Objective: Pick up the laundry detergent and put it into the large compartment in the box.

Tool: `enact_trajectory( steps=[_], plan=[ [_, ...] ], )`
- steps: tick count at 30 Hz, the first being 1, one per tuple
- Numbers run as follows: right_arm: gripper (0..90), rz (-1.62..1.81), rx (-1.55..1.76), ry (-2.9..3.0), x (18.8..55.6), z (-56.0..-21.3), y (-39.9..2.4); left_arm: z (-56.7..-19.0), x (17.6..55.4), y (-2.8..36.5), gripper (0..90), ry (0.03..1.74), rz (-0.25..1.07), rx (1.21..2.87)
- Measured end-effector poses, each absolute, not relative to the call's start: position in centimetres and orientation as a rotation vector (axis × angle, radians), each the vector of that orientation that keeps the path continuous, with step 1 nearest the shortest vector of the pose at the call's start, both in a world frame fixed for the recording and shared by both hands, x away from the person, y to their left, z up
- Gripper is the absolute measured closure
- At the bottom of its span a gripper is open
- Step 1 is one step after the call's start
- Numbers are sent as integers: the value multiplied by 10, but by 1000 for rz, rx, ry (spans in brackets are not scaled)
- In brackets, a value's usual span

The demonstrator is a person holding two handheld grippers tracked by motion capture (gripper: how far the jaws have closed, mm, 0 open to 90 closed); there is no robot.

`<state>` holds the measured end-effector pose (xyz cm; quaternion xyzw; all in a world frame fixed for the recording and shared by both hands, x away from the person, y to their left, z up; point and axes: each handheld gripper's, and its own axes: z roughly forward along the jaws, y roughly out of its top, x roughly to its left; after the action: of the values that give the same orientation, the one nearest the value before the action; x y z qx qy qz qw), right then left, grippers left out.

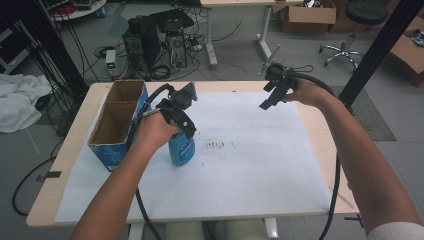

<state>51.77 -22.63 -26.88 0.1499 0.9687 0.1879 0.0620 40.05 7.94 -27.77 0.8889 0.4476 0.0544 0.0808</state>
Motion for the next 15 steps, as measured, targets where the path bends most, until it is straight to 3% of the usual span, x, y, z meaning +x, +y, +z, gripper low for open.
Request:
enact_trajectory(
  steps=[15],
  plan=[
    [163, 568, 451, 2937, 519, -274, -226, -294, 401, 77, 204, 1333, 184, 2675]
  ],
)
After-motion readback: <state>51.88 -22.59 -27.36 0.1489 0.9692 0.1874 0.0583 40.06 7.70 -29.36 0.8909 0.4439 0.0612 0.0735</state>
